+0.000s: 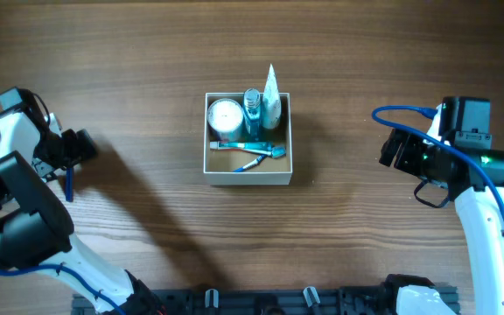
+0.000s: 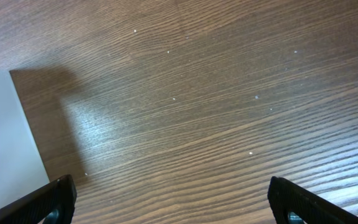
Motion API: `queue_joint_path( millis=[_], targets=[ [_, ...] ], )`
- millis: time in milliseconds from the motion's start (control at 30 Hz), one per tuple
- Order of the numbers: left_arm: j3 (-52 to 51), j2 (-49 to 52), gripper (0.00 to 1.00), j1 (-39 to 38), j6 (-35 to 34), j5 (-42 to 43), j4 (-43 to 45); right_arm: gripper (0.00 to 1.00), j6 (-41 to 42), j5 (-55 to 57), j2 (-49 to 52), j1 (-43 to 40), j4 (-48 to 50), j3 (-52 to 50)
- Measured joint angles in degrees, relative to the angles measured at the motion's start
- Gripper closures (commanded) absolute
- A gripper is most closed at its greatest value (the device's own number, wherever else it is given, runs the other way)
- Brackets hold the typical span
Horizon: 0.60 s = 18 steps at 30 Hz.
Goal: Pack container
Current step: 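Grasp the blue razor with the left gripper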
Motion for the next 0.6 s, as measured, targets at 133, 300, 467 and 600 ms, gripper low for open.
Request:
queue_joint_path(
  millis=[133,300,467,600],
  targets=[
    [-0.1,0.9,0.08,0.0,0.0,0.2,-1.5,0.00,0.0,0.0,0.0,0.0,0.0,0.0],
    [-3.0,-0.6,0.31,0.0,0.5,0.4,2.0,0.00,0.0,0.0,0.0,0.0,0.0,0.0],
    [-3.8,-1.1,0.54,0.0,1.1,0.5,2.9,0.00,0.0,0.0,0.0,0.0,0.0,0.0],
    [-3.8,-1.2,0.64,0.3,1.1,0.5,2.9,0.00,0.0,0.0,0.0,0.0,0.0,0.0]
  ],
)
